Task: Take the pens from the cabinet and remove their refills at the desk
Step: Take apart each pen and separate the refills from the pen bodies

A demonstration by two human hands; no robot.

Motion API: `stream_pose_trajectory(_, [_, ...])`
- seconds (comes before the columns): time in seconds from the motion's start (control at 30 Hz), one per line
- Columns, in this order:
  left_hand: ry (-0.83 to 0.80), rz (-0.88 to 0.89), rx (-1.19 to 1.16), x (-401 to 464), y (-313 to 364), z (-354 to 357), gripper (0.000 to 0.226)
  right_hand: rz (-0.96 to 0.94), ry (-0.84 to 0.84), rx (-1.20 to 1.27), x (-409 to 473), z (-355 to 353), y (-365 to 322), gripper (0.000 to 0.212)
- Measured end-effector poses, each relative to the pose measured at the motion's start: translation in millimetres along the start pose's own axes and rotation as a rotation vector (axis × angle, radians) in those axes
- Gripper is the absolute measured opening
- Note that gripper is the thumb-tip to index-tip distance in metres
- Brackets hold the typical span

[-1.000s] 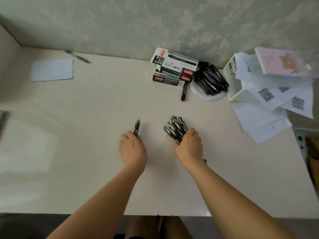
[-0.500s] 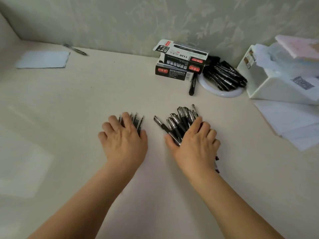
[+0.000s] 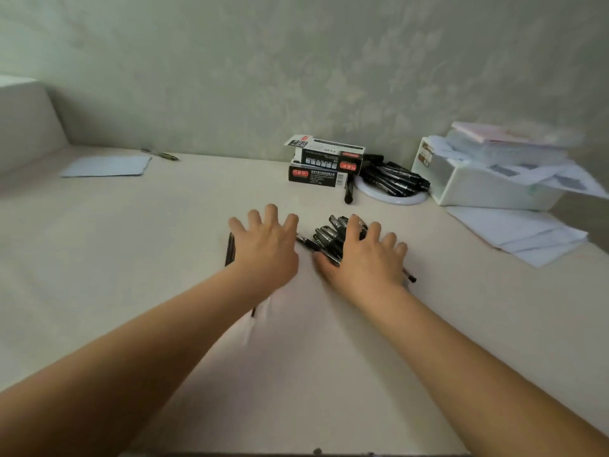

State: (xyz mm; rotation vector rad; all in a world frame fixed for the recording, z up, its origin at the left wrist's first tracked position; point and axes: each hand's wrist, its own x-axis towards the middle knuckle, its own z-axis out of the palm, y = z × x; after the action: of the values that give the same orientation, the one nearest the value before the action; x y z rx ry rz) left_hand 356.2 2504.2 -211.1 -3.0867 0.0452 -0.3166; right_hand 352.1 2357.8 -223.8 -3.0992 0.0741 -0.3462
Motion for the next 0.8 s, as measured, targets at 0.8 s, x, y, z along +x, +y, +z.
stream_pose_trajectory(0.8, [0.261, 0.105, -0.415, 7.6, -6.9, 17.9, 0.043, -0.258, 0.170, 0.393, 30.8, -3.7, -5.7, 0.017])
